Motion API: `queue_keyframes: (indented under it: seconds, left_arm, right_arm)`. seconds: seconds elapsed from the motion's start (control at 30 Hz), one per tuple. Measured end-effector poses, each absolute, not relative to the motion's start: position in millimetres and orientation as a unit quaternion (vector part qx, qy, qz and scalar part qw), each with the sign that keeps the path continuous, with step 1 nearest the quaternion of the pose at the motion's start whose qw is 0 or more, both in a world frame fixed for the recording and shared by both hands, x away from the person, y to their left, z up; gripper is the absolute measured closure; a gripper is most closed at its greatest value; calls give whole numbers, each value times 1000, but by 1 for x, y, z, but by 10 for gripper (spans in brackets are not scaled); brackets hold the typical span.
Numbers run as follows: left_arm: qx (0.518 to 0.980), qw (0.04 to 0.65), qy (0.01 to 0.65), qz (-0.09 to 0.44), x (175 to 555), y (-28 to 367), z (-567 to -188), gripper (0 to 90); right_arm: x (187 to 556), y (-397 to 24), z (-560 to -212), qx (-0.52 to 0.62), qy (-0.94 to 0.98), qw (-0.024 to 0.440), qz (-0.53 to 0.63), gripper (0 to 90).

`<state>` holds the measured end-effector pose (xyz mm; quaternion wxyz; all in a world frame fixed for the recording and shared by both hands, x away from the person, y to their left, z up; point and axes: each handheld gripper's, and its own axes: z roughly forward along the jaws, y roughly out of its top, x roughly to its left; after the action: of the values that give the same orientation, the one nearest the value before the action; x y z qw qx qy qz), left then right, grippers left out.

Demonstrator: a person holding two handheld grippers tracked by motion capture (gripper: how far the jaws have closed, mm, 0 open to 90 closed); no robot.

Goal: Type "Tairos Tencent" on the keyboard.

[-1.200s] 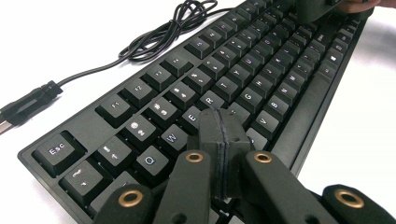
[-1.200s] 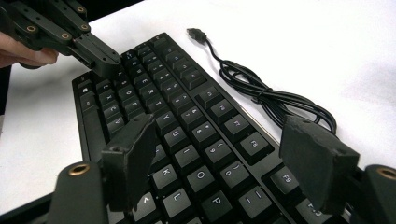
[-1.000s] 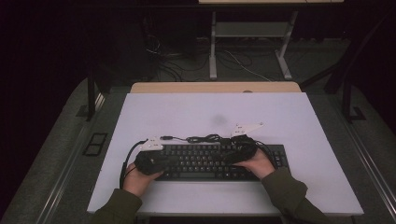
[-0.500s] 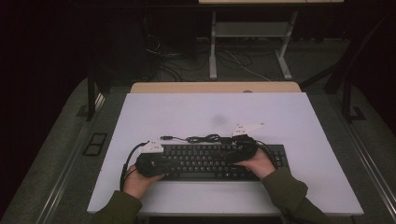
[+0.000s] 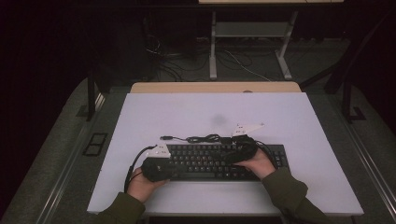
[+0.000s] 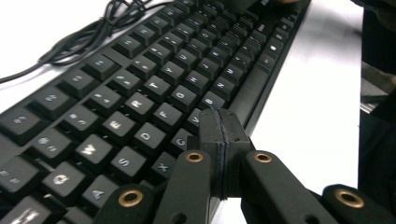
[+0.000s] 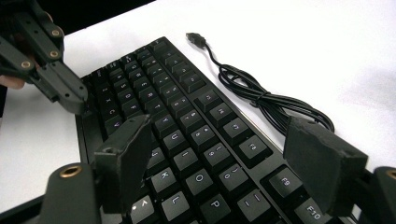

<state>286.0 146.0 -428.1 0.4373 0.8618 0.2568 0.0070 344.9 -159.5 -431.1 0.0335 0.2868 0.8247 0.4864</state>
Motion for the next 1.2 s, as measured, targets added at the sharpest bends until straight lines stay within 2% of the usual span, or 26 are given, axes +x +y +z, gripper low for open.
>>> queue_keyframes:
  seconds: [1.2]
  left_arm:
    - [873,420,247,3,288,134,-437,893]
  right_arm:
    - [346,-160,-431,289,824,37,485,234]
